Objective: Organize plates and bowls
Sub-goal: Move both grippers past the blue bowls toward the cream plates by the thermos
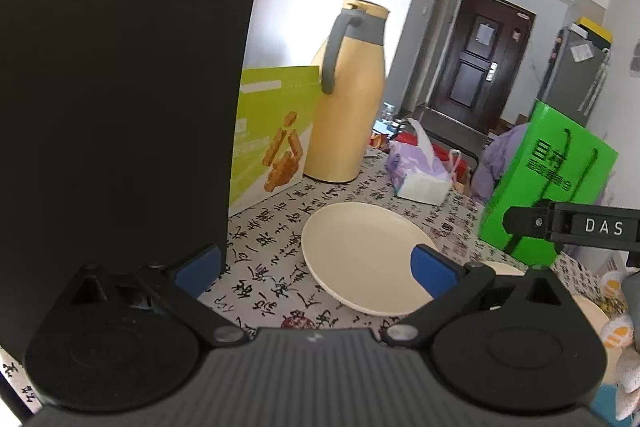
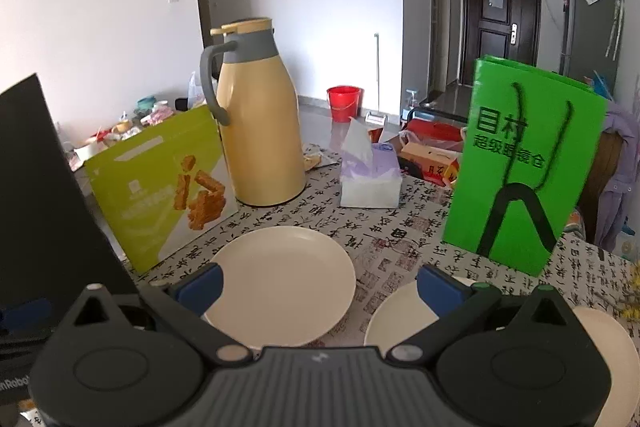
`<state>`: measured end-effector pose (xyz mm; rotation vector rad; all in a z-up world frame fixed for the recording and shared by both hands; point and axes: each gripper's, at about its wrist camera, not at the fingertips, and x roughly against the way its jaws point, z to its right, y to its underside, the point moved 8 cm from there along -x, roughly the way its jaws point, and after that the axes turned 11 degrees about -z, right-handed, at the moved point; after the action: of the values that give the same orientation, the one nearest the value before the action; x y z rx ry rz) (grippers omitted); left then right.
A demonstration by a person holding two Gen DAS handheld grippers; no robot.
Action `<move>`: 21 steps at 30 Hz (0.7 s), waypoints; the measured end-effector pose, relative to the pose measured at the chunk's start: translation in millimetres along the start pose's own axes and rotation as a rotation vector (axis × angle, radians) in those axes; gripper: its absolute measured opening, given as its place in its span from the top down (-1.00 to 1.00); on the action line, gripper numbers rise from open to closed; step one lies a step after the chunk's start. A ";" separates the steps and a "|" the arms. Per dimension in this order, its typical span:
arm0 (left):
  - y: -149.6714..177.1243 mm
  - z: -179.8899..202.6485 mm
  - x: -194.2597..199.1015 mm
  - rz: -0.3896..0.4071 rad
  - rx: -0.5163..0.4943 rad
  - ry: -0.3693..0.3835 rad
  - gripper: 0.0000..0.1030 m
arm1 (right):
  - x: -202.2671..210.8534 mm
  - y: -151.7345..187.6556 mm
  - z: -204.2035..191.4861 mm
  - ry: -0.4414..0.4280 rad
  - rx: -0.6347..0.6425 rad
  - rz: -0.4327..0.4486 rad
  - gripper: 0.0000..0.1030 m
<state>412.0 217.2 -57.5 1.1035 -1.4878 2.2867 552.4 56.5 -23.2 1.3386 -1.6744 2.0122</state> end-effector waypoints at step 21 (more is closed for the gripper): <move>-13.2 4.9 -106.3 -0.156 0.259 -0.079 -1.00 | -100.5 -40.0 26.0 0.073 -0.018 -0.120 -0.99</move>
<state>495.9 242.9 -119.1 1.3407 -1.1057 2.3972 648.8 85.4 -70.8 1.3098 -1.5389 1.9490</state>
